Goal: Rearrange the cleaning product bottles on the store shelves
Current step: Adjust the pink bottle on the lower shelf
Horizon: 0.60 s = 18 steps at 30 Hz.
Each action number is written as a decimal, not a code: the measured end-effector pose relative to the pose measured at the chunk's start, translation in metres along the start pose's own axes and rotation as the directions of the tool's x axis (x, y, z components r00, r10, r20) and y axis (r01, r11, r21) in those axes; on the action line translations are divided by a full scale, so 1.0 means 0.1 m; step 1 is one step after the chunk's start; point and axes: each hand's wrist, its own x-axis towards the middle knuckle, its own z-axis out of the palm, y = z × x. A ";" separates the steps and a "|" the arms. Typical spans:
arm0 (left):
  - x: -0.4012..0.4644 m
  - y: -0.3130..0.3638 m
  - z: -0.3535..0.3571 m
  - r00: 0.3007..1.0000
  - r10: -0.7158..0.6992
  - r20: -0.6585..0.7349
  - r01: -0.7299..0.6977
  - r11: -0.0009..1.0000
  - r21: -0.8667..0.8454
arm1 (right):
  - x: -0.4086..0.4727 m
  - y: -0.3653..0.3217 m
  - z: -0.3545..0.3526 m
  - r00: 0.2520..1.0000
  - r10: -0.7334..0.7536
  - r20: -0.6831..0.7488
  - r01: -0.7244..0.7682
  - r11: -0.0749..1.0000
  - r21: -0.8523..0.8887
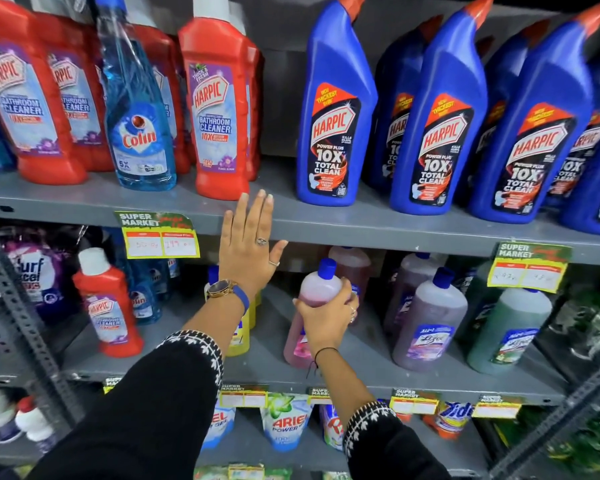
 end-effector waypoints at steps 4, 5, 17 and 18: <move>0.00 0.01 -0.01 1.000 -0.004 0.005 0.004 1.000 0.017 | 0.20 0.11 -0.17 0.993 0.029 -0.111 -0.032 0.999 -0.032; 0.00 0.01 -0.01 1.000 -0.006 0.005 0.006 1.000 0.017 | 0.25 0.13 -0.21 0.991 0.032 -0.131 -0.037 0.999 -0.039; 0.01 0.03 -0.04 1.000 -0.011 0.017 0.010 1.000 0.023 | 0.43 0.37 -0.34 0.991 -0.037 -0.127 0.025 0.995 -0.091; 0.01 0.03 -0.04 1.000 -0.012 0.018 0.012 1.000 0.021 | 0.43 0.39 -0.34 0.992 -0.037 -0.118 0.026 0.995 -0.094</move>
